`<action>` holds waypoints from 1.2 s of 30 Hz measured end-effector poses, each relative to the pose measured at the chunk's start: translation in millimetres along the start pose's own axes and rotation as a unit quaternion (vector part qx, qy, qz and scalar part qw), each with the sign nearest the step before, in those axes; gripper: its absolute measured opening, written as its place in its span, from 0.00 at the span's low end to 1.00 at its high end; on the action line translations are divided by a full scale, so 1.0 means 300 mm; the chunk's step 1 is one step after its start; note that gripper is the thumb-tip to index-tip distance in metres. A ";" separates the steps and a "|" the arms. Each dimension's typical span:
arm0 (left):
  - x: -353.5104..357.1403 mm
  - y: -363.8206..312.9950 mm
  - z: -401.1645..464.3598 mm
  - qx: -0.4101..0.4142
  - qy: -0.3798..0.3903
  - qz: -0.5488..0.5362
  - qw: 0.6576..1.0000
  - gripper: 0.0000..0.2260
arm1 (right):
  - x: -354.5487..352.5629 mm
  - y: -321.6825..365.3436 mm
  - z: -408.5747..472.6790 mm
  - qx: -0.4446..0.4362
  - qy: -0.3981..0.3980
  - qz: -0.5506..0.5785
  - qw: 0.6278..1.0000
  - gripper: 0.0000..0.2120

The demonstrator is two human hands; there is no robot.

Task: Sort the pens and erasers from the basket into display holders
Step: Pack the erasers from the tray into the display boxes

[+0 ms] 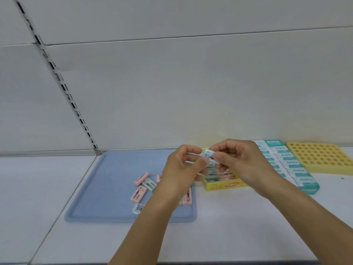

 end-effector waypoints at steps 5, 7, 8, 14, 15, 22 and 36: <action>0.074 0.006 0.011 0.251 0.087 0.496 0.827 0.22 | -0.057 -0.074 0.016 0.034 0.024 -0.172 0.984 0.08; 0.083 0.045 0.013 0.272 0.139 0.553 0.775 0.27 | -0.057 -0.095 0.015 0.047 0.028 -0.195 0.979 0.06; 0.084 0.060 0.017 0.280 0.150 0.570 0.758 0.27 | -0.050 -0.101 0.015 0.052 0.034 -0.204 0.977 0.06; 0.076 0.075 0.018 0.307 0.155 0.507 0.790 0.22 | -0.034 -0.105 0.035 0.065 0.060 -0.247 0.965 0.04; 0.073 0.081 0.022 0.302 0.155 0.480 0.809 0.21 | -0.030 -0.105 0.039 0.067 0.069 -0.257 0.962 0.04; 0.069 0.117 0.048 0.258 0.123 0.433 0.855 0.20 | -0.002 -0.112 0.059 0.096 0.130 -0.311 0.937 0.03; 0.066 0.112 0.037 0.249 0.098 0.403 0.875 0.18 | 0.063 -0.066 0.038 -0.002 0.097 -0.532 0.841 0.10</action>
Point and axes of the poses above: each hand's wrist, its own z-axis towards the middle knuckle, its own x-axis out of the palm, y = z × x, the point moved 9 cm from there along z, towards the middle knuckle, and after that the axes turned 3 degrees about -x, right-handed, at the moved point
